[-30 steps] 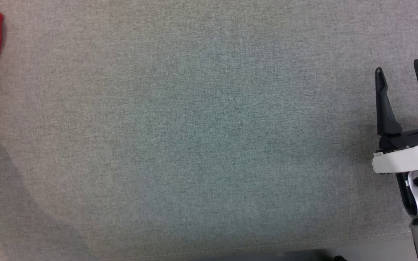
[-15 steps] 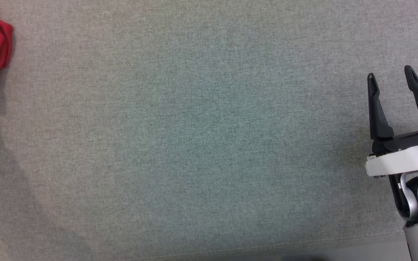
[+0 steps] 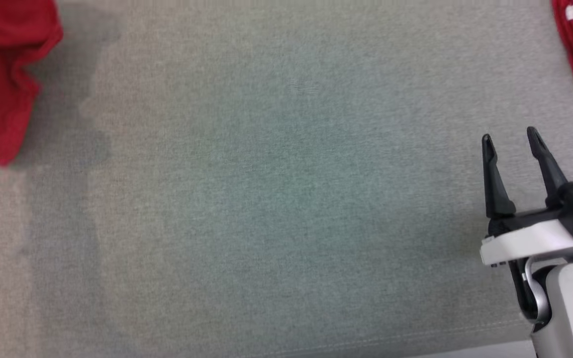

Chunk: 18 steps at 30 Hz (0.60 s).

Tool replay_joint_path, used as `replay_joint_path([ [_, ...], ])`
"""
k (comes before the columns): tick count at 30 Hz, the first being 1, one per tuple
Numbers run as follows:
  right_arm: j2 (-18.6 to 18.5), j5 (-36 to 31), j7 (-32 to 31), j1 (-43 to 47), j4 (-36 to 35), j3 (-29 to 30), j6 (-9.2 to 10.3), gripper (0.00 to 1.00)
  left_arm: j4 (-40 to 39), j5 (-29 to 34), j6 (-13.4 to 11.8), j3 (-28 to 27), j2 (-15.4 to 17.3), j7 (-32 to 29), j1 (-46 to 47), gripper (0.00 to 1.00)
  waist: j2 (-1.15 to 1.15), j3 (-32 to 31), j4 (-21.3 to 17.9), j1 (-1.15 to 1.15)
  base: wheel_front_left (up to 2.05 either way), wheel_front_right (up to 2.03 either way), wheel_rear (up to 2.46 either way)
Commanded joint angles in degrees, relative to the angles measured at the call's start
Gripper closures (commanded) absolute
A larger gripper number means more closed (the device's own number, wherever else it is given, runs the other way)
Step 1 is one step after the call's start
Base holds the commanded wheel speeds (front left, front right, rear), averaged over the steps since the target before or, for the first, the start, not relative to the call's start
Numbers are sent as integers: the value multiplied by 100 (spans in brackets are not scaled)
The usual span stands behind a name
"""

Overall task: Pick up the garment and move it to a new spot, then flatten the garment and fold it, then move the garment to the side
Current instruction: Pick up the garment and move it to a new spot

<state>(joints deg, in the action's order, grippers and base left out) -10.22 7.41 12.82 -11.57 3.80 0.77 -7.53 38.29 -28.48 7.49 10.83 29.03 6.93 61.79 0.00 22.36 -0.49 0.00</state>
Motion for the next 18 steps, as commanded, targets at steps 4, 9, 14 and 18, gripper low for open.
replay_joint_path([
  [4,108,86,119,184,197,38,8,0,-814,-12,-12,160,-128,-229,318,100,0,-533,-533,0,0,0,0],
  [9,253,154,200,145,409,5,8,0,-1656,-39,-92,415,-470,-649,675,100,0,-649,-990,0,0,0,0],
  [14,399,184,238,146,586,-31,8,0,-1970,-92,-143,748,-1000,-915,951,100,0,-683,-1415,0,0,0,0],
  [18,483,206,239,134,611,-61,8,0,-1901,-147,-184,1027,-1504,-887,1004,100,0,-665,-1680,0,0,0,0],
])
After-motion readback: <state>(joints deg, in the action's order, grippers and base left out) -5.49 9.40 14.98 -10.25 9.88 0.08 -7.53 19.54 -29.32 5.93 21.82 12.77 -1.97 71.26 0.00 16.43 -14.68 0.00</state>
